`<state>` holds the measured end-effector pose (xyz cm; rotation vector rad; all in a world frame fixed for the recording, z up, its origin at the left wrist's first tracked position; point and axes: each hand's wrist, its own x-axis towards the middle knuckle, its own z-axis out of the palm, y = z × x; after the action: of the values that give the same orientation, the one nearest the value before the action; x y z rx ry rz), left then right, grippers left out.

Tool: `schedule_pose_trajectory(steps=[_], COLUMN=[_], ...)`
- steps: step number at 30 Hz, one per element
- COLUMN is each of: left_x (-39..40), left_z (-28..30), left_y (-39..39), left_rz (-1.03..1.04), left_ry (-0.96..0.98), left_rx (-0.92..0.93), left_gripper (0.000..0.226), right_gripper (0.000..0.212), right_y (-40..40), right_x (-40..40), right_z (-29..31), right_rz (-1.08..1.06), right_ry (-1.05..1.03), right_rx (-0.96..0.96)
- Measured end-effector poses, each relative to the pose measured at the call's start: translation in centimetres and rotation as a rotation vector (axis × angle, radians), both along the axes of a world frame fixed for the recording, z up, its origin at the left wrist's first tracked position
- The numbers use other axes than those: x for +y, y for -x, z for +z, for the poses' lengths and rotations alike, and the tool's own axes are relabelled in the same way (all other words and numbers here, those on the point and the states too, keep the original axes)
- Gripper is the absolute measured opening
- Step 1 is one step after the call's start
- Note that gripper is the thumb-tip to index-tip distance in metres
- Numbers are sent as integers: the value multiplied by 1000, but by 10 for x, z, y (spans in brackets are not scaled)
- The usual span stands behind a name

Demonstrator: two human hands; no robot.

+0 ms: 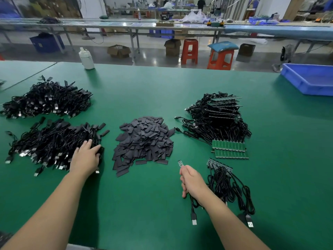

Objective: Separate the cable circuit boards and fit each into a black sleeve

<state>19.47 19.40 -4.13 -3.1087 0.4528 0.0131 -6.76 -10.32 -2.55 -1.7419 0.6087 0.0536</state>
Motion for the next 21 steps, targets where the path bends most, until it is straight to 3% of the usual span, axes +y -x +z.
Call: schedule_pose_trajectory(steps=[9, 11, 14, 17, 21], left_x=[-3, -16, -36, -57, -69], left_z=[18, 23, 23, 17, 7], left_y=[-30, -19, 0, 16, 26], left_rz=[119, 160, 52, -104, -84], left_ry=[32, 71, 188, 374, 354], left_rx=[169, 121, -66, 34, 120], left_gripper=[53, 56, 40, 26, 28], right_gripper=[34, 32, 30, 31, 37], right_y=[1, 0, -2, -2, 0], right_x=[-5, -3, -2, -1, -4], right_z=[0, 0, -1, -2, -4], right_rz=[17, 0, -25, -29, -14], right_ry=[-37, -84, -141, -179, -131], right_rx=[13, 9, 9, 6, 9])
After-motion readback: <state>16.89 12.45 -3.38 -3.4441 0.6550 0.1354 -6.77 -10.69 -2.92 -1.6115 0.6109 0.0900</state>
